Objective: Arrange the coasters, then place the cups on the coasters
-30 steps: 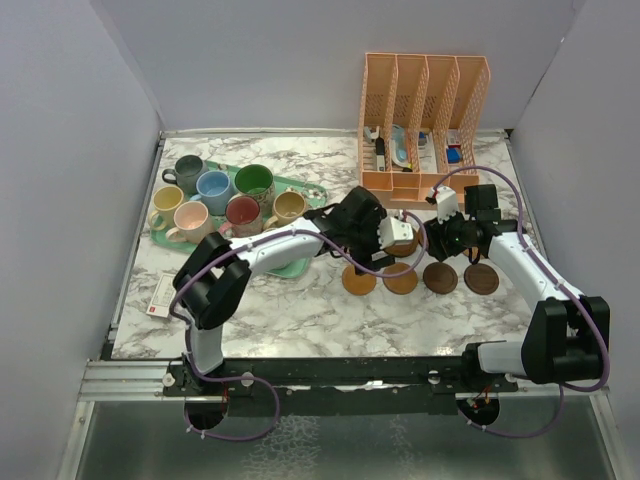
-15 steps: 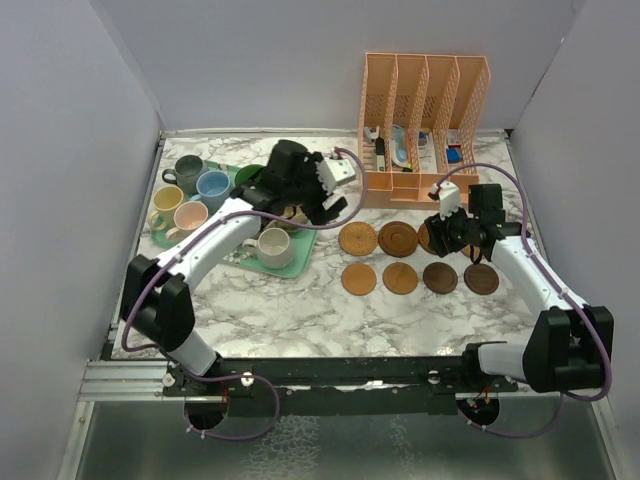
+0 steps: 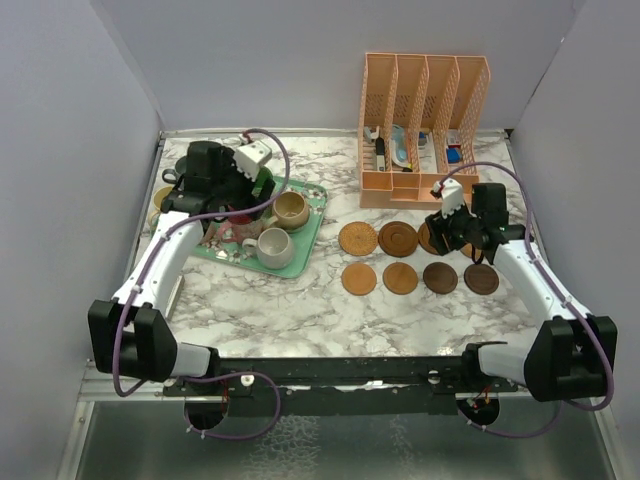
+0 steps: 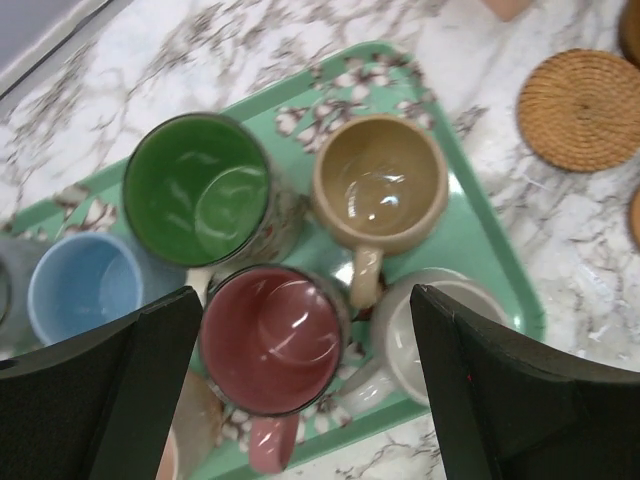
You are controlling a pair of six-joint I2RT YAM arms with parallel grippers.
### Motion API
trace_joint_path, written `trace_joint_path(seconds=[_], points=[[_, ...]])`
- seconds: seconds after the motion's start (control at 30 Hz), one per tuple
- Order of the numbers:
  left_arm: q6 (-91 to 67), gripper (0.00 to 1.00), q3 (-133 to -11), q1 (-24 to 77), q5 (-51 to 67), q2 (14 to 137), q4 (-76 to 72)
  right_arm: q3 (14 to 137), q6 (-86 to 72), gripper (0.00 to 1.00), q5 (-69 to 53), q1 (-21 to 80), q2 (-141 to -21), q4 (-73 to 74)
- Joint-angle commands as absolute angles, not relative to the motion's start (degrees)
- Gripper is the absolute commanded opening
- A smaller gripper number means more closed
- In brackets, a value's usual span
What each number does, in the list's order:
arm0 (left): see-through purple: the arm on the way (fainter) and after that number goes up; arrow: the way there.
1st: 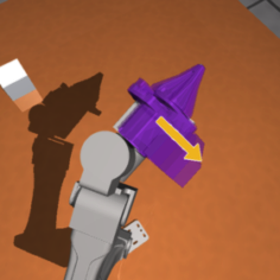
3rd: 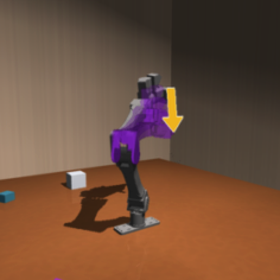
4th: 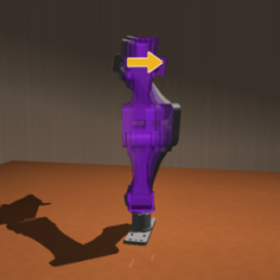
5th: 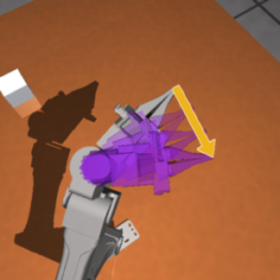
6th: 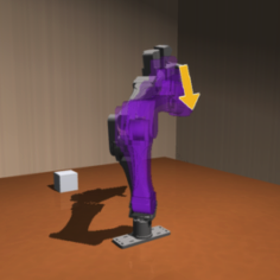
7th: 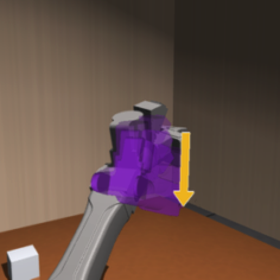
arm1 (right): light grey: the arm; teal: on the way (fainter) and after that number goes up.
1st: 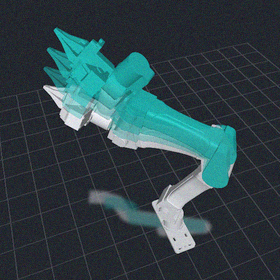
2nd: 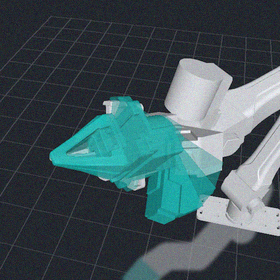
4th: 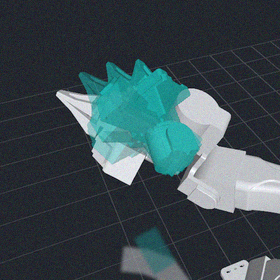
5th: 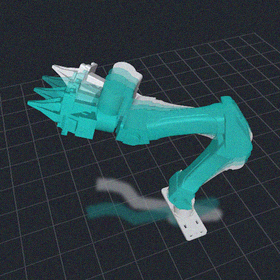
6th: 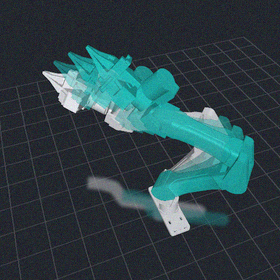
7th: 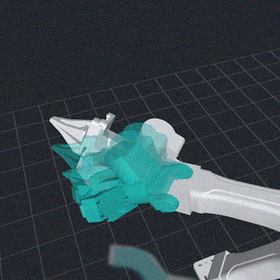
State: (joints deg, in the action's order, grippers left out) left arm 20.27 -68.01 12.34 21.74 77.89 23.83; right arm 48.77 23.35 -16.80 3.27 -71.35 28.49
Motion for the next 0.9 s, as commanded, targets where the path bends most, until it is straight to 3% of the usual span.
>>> trace_joint_path(seconds=[0.0,0.23,0.87], points=[[16.77,0.9,-69.99,6.16,24.29,77.57,23.89,49.08,23.08,0.6,-17.09,2.95,-67.29,26.67],[15.29,0.89,-79.11,1.24,23.92,87.94,25.15,48.75,23.45,0.8,-17.59,2.92,-65.6,26.69],[22.11,0.59,-107.87,0.7,17.76,117.65,38.91,49.57,24.09,0.81,-17.42,2.99,-70.23,26.63]])
